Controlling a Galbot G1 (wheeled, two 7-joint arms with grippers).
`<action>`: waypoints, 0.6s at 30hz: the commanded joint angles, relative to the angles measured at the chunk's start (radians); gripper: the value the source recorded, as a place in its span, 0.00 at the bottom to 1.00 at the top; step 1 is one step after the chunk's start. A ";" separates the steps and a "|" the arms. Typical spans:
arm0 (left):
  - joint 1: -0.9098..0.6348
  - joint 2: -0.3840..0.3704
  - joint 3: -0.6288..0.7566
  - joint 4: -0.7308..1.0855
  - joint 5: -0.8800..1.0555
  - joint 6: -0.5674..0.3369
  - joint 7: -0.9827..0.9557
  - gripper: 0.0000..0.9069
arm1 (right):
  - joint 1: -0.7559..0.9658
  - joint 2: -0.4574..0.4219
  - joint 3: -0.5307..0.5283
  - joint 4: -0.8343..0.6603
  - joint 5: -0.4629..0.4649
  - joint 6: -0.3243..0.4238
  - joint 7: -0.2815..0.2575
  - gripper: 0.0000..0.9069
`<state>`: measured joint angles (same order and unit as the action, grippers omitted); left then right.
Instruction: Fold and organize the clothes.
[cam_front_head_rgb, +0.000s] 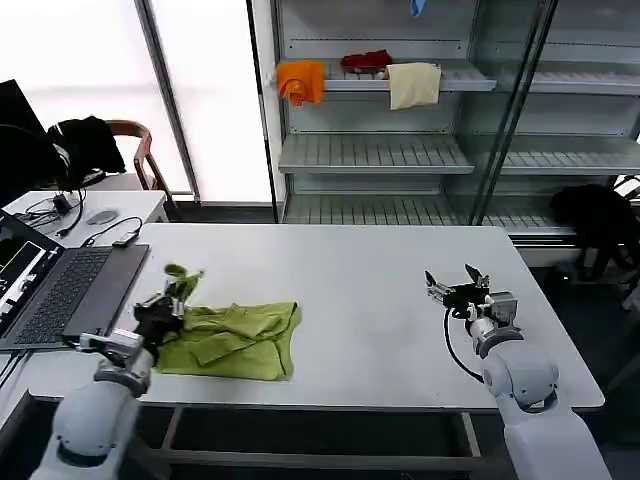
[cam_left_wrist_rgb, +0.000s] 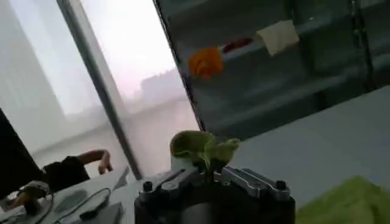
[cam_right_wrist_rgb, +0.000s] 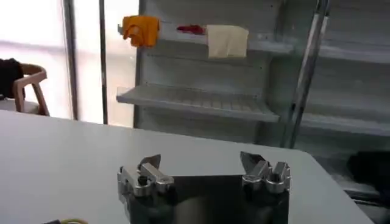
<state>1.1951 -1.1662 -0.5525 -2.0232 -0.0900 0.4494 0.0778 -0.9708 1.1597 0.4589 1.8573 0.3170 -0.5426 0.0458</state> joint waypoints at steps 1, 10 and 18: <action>-0.018 -0.135 0.218 -0.048 -0.011 0.081 -0.080 0.00 | -0.003 0.012 -0.006 -0.006 -0.028 0.003 -0.005 1.00; -0.008 -0.180 0.252 -0.003 -0.019 0.108 -0.100 0.01 | 0.002 0.036 -0.016 -0.013 -0.046 0.002 -0.004 1.00; -0.024 -0.221 0.273 0.081 -0.002 0.103 -0.129 0.01 | -0.005 0.039 -0.014 -0.011 -0.049 0.002 -0.003 1.00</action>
<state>1.1838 -1.3347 -0.3274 -1.9979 -0.0962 0.5347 -0.0234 -0.9747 1.1938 0.4447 1.8455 0.2734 -0.5410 0.0428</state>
